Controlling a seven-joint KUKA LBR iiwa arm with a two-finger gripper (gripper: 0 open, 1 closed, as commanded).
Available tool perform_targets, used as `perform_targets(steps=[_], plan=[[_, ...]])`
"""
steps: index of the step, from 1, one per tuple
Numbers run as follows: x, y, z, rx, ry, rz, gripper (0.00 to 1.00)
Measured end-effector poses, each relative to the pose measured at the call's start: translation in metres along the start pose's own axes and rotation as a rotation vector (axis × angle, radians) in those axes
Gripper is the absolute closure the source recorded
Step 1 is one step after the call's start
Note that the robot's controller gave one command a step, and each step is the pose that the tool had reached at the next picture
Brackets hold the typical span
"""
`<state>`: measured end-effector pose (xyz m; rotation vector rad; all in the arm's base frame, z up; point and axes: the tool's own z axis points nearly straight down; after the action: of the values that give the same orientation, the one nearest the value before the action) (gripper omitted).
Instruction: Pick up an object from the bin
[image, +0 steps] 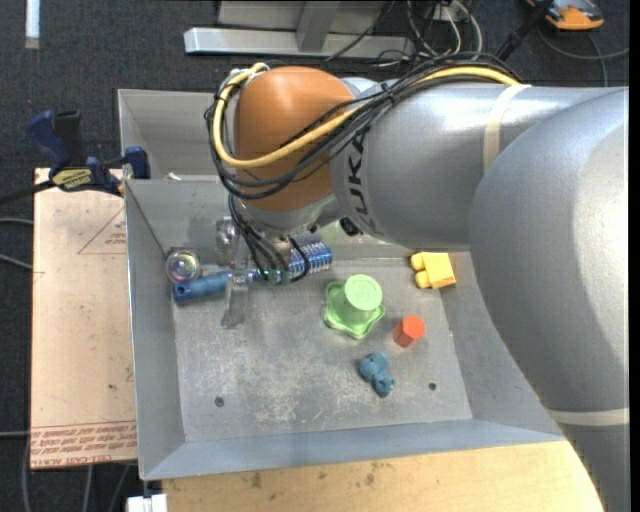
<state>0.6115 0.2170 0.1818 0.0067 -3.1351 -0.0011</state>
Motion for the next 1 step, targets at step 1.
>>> perform_targets(steps=[1], plan=[[-0.0195,-0.0178,0.1083,0.0,-0.003,0.068,0.0]])
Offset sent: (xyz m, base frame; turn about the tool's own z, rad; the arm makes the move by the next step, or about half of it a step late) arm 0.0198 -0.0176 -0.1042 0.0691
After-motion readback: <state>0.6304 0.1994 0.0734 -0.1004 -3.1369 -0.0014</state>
